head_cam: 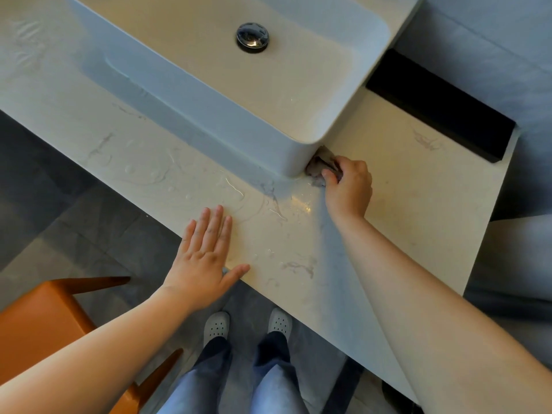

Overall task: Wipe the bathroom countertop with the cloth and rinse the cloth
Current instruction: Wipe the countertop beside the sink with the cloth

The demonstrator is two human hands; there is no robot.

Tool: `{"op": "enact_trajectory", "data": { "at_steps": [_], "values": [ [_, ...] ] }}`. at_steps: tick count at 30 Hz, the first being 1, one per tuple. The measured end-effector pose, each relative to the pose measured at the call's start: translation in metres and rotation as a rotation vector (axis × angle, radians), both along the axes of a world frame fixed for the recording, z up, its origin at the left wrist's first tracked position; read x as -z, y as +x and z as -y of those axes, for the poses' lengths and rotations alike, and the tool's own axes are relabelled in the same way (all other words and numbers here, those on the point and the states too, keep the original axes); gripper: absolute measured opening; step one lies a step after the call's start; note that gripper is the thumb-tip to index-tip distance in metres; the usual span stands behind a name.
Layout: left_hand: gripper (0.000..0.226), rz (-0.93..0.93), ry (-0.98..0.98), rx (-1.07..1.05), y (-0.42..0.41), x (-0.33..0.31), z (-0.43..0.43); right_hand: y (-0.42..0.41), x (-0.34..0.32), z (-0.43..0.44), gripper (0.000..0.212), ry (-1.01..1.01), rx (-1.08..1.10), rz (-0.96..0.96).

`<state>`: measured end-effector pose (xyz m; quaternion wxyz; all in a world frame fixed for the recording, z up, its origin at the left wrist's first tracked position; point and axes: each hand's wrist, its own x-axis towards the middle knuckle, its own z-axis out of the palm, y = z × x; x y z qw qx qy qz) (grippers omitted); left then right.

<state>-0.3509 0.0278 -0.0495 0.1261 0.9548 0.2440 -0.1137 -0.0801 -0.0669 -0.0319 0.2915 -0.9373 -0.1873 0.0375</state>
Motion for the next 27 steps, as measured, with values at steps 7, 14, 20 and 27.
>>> {"op": "enact_trajectory", "data": {
  "at_steps": [7, 14, 20, 27],
  "values": [
    [0.092, 0.006, -0.014, 0.002, 0.0, 0.0, 0.0, -0.037, 0.011, 0.008, 0.03, -0.022, -0.118, 0.04],
    [0.093, 0.007, -0.03, -0.006, 0.001, -0.001, 0.0, -0.086, 0.009, 0.016, 0.026, -0.013, -0.349, 0.073],
    [0.096, -0.019, -0.053, 0.004, 0.002, -0.003, -0.003, -0.115, 0.0, 0.035, 0.02, 0.097, -0.34, -0.061],
    [0.104, -0.074, -0.071, 0.084, 0.0, -0.015, -0.016, -0.13, -0.038, 0.074, 0.019, 0.304, -0.007, -0.128]
  ]
}}
